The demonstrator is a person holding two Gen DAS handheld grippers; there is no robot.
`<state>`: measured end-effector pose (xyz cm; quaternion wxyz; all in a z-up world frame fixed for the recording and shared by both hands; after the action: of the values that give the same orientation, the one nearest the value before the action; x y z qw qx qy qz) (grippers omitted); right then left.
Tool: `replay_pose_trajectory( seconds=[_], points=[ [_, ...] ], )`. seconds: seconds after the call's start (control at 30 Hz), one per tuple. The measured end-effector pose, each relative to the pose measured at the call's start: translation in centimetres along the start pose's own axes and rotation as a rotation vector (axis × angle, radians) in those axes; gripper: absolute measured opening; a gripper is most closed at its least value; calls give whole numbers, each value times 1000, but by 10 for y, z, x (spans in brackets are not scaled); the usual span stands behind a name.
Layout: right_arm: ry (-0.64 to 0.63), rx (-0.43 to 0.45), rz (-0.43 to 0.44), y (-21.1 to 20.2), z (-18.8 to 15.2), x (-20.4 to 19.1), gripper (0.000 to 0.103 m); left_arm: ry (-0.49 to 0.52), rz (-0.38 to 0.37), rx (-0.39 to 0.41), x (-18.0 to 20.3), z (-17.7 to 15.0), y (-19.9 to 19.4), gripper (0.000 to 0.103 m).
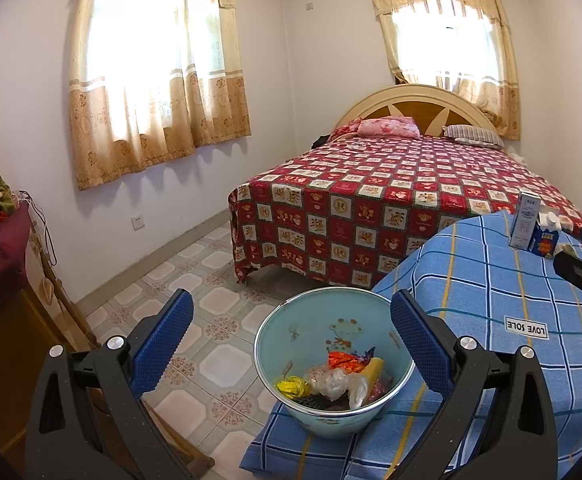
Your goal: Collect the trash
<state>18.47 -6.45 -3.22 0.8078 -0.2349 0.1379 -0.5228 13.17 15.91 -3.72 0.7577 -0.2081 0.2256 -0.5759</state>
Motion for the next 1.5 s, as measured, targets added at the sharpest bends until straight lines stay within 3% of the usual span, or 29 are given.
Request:
replay_pose_trajectory(
  seconds=[1.5],
  points=[
    [3, -7, 9, -1, -2, -9, 83, 7, 20, -10, -3, -3, 6, 97]
  ],
)
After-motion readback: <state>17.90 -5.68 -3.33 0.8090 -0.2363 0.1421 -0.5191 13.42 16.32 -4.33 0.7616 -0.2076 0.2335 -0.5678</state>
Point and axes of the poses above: each gripper's, at about its wrist camera, not at the fingertips, and y roughly the way its jaws point, x to its right, z to its top, the point moved 10 cm from there along y, roughly the way its jaws point, and after that the axes turned 10 degrees about -x, right-handed, at the moved point
